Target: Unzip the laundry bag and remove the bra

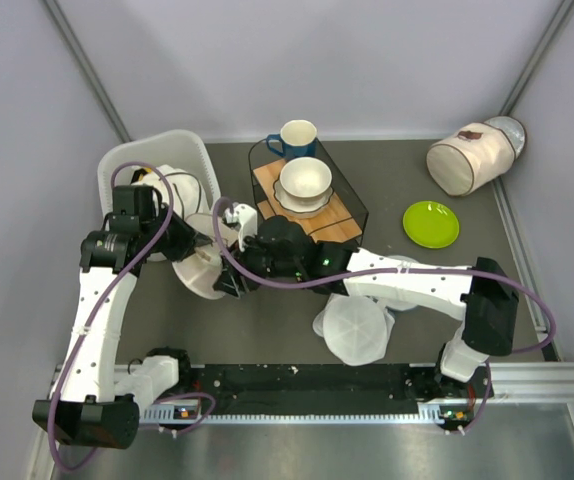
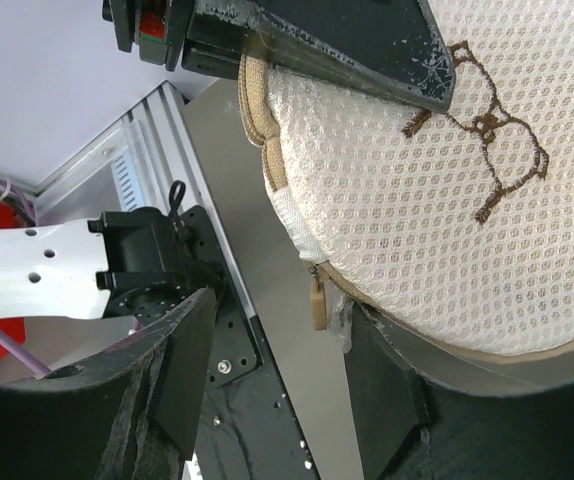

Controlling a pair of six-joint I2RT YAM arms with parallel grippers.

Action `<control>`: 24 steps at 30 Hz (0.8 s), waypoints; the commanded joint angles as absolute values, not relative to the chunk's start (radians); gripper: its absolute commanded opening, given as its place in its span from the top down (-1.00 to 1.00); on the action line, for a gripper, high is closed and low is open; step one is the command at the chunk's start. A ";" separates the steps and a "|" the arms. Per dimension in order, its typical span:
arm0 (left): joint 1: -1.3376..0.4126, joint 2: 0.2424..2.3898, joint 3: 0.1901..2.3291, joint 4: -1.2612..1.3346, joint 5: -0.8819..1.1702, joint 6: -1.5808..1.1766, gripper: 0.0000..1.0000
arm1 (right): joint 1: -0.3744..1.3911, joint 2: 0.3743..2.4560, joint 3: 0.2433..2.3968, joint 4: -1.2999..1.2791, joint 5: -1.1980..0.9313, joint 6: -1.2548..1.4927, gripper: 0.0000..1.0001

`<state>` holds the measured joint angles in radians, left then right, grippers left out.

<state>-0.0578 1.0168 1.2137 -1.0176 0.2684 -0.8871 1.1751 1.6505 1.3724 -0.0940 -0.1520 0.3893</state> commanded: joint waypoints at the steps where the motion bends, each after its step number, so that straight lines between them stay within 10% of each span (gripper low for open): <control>1: -0.060 1.005 1.210 -0.994 0.288 -0.888 1.00 | 1.164 1.605 1.379 -0.014 -0.127 0.417 -0.02; 11: -0.060 0.999 1.207 -0.983 0.296 -0.885 1.00 | 1.147 1.609 1.364 -0.018 -0.074 0.443 0.27; 15: -0.060 0.999 1.209 -0.982 0.299 -0.884 1.00 | 1.146 1.597 1.348 -0.017 -0.040 0.449 1.00; 24: -0.058 1.014 1.232 -0.982 0.299 -0.848 1.00 | 1.141 1.488 1.215 -0.034 -0.024 0.408 1.00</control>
<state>-0.0586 1.0168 1.2102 -1.0130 0.2825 -0.8822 1.1553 1.5848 1.2747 -0.0456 -0.0536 0.4442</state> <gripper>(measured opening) 0.056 0.022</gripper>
